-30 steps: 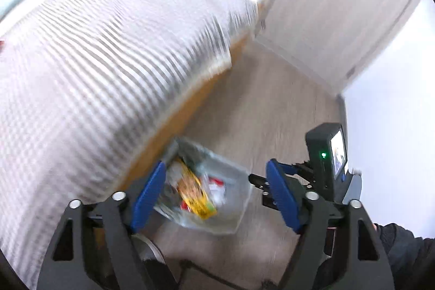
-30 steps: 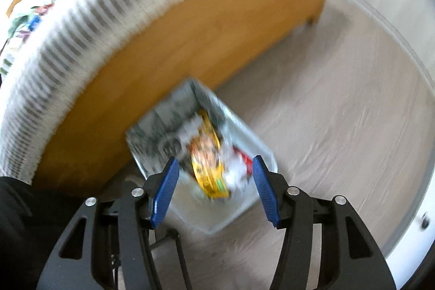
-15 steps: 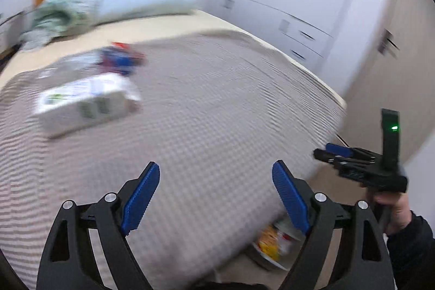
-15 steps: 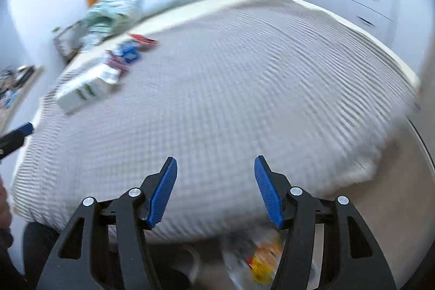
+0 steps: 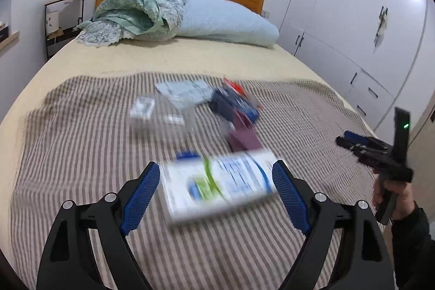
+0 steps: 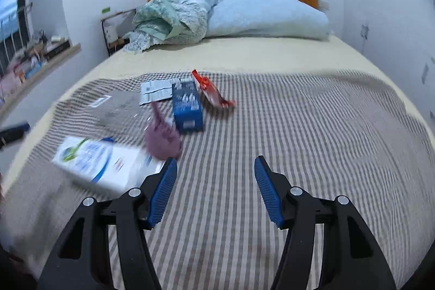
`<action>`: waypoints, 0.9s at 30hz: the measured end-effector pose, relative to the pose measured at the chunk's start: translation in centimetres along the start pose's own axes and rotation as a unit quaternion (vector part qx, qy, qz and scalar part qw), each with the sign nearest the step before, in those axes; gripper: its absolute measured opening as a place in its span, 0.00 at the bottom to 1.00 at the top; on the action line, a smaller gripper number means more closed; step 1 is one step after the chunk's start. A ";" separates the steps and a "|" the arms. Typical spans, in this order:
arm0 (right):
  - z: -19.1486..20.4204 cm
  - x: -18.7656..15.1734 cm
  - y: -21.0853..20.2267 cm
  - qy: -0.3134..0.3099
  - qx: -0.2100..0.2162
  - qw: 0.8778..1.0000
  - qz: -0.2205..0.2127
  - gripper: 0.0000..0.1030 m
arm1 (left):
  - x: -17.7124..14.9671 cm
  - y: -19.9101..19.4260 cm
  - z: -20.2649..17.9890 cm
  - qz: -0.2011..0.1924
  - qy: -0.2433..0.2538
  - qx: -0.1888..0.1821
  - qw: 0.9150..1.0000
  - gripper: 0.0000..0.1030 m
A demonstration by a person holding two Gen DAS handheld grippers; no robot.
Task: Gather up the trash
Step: 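Move both tools back over the trash on the bed, then grasp the red snack wrapper with the right tool while the left tool grasps the paper leaflet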
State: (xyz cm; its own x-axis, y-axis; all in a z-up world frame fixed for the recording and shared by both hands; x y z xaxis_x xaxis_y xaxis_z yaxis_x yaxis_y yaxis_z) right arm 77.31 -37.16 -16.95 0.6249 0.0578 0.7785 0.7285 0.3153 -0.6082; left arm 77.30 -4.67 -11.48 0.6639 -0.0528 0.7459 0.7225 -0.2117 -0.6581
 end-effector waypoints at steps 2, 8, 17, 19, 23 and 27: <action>-0.1 1.9 3.6 -0.039 -0.013 0.999 0.005 0.56 | 2.6 2.6 1.6 -0.005 0.003 -0.002 1.000 0.79; -2.5 4.4 14.8 -0.127 -0.051 0.987 0.086 0.56 | 9.9 13.0 6.4 0.044 -0.039 0.020 0.998 0.79; -4.9 6.6 24.0 -0.194 -0.036 0.967 0.165 0.52 | 14.2 25.9 9.9 0.184 -0.063 0.052 0.980 0.79; -5.2 7.0 25.1 -0.194 -0.024 0.965 0.173 0.43 | 14.7 28.6 9.6 0.217 -0.068 0.051 0.972 0.79; -5.2 7.8 26.3 -0.181 -0.004 0.968 0.172 0.22 | 14.7 34.5 10.0 0.288 -0.086 0.092 0.949 0.79; -4.9 7.9 25.1 -0.169 0.005 0.974 0.152 0.14 | 14.7 38.5 10.5 0.316 -0.109 0.101 0.937 0.78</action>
State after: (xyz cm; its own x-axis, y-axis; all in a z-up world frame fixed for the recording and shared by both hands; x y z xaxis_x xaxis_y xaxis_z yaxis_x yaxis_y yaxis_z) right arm 101.86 -33.41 -26.82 0.6818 0.4588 0.5698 0.5204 0.2432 -0.8186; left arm 116.87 -3.35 -26.93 0.9791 0.1009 0.1768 0.1791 -0.0146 -0.9837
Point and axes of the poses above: each gripper's, at about its wrist camera, not at the fingertips, and y roughly the way its jaws point, z to its left, x to its top, the point moved 5 cm from there along y, roughly the way its jaws point, and after that the axes turned 10 degrees about x, right-handed, at the moved point
